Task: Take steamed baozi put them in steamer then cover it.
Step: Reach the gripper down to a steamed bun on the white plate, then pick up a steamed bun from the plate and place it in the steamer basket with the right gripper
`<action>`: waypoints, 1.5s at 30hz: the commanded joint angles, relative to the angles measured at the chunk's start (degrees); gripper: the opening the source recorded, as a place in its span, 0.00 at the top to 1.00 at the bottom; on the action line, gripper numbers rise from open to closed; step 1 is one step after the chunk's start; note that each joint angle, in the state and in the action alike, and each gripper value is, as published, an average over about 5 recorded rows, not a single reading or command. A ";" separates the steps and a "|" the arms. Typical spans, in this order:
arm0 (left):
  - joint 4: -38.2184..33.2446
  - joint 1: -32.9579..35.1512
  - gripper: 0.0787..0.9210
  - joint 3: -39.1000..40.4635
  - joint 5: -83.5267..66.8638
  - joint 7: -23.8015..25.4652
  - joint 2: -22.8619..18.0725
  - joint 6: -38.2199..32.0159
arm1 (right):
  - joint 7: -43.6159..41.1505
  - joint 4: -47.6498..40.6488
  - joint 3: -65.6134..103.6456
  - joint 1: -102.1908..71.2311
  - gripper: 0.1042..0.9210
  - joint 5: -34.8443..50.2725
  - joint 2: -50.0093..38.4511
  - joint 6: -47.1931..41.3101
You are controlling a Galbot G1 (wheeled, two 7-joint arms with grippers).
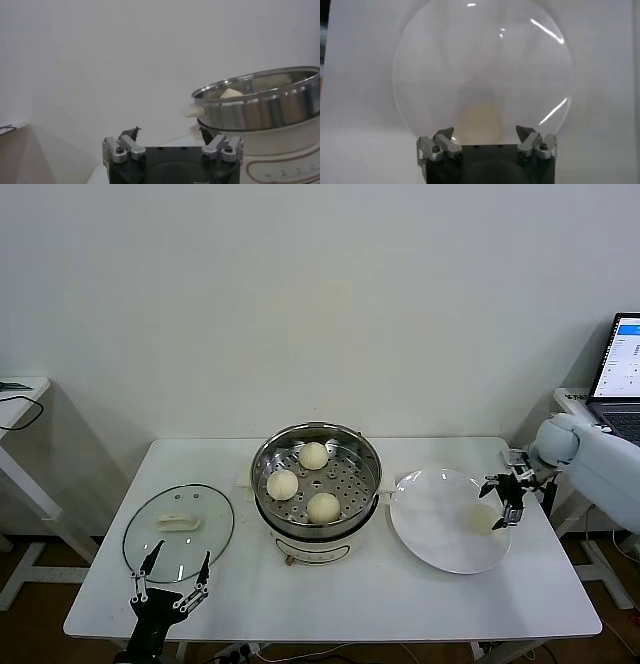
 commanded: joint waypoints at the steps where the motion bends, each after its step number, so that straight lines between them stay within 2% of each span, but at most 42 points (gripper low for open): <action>1: 0.24 -0.05 0.12 -0.01 0.02 -0.07 0.03 -0.02 | 1.65 -3.30 1.19 -2.95 0.12 -0.96 2.26 -1.00; 6: 0.24 -0.09 0.12 0.13 0.03 -0.09 -0.04 0.00 | 1.55 -3.63 1.00 -2.95 0.13 -1.19 2.86 -1.14; 13: 0.26 -0.07 0.12 -0.08 0.02 -0.11 -0.01 -0.10 | 1.01 -3.78 0.56 -2.11 0.30 -1.78 3.26 -1.25; 19: 0.19 -0.15 0.12 -0.03 0.01 -0.15 0.05 -0.05 | -0.72 -1.29 -0.43 3.18 0.36 -0.36 2.63 -1.07; 23: 0.19 -0.31 0.12 0.30 0.01 -0.18 0.14 0.09 | -4.74 3.10 -2.95 10.88 0.37 2.77 2.27 -1.07; 28: 0.05 -0.68 0.12 0.67 0.01 -0.27 0.44 0.32 | -9.66 11.73 -13.95 27.24 0.36 14.31 4.58 -4.21; 35: -0.52 -0.95 0.12 1.20 0.05 -0.46 0.58 0.78 | -8.60 20.81 -21.73 39.07 0.36 26.28 12.73 -9.94; 45: -1.22 -0.30 0.12 1.48 0.47 -0.53 0.70 0.67 | -3.41 22.92 -26.08 38.85 0.36 29.15 22.76 -15.45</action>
